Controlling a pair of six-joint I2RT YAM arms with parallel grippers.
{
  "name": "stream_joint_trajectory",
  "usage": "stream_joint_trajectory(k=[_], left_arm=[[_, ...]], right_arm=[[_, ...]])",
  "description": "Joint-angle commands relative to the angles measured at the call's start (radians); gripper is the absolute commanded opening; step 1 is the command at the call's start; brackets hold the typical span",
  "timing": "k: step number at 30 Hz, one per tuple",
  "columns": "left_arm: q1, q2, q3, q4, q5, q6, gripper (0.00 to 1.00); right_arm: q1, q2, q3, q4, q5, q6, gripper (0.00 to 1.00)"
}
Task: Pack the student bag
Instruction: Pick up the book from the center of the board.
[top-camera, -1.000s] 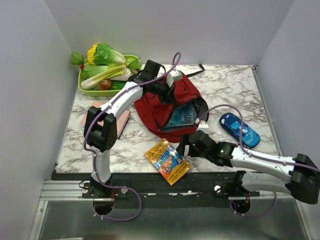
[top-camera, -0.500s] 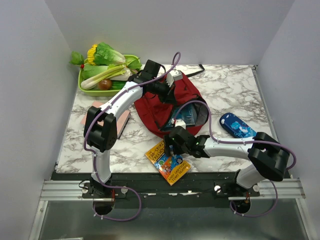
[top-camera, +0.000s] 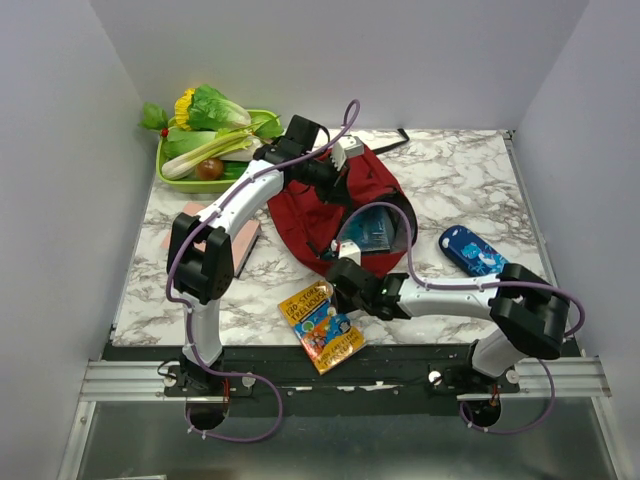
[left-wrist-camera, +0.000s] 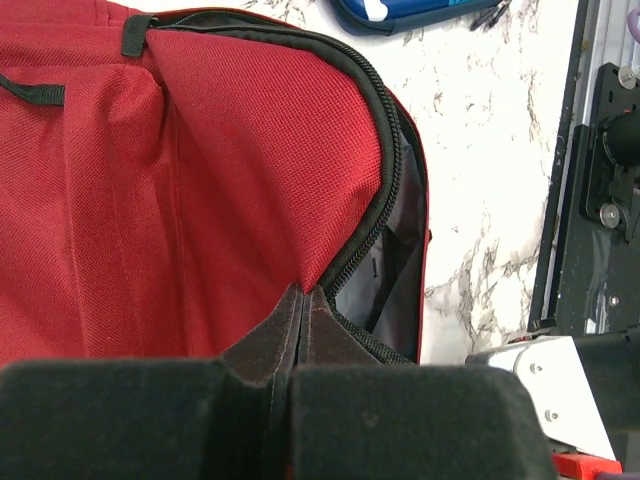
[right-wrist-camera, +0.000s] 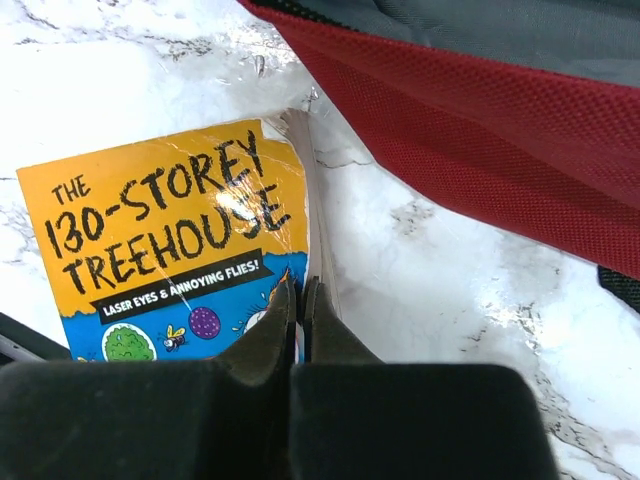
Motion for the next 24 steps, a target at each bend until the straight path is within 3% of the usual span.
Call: stream_joint_trajectory(k=[1, 5, 10, 14, 18, 24], left_arm=[[0.011, -0.021, 0.038, -0.055, 0.03, 0.031, 0.0], [0.016, -0.02, 0.043, -0.067, 0.016, 0.042, 0.0], [0.023, -0.007, 0.063, -0.084, 0.008, 0.056, 0.0], [0.025, 0.009, 0.104, -0.103, 0.007, 0.062, 0.0], [0.025, 0.016, 0.116, -0.11, 0.008, 0.064, 0.0], [0.025, 0.014, 0.096, -0.127, 0.016, 0.084, 0.0]], right_arm=[[0.013, 0.021, -0.081, -0.127, -0.003, 0.044, 0.01], [0.015, -0.085, -0.122, -0.09, 0.005, 0.063, 0.01], [0.015, -0.373, -0.199, 0.01, -0.004, 0.09, 0.01], [0.013, -0.58, -0.228, -0.012, -0.014, 0.126, 0.01], [0.013, -0.833, -0.249, -0.08, 0.089, 0.17, 0.01], [-0.06, -0.972, -0.165, -0.193, 0.222, 0.158, 0.01]])
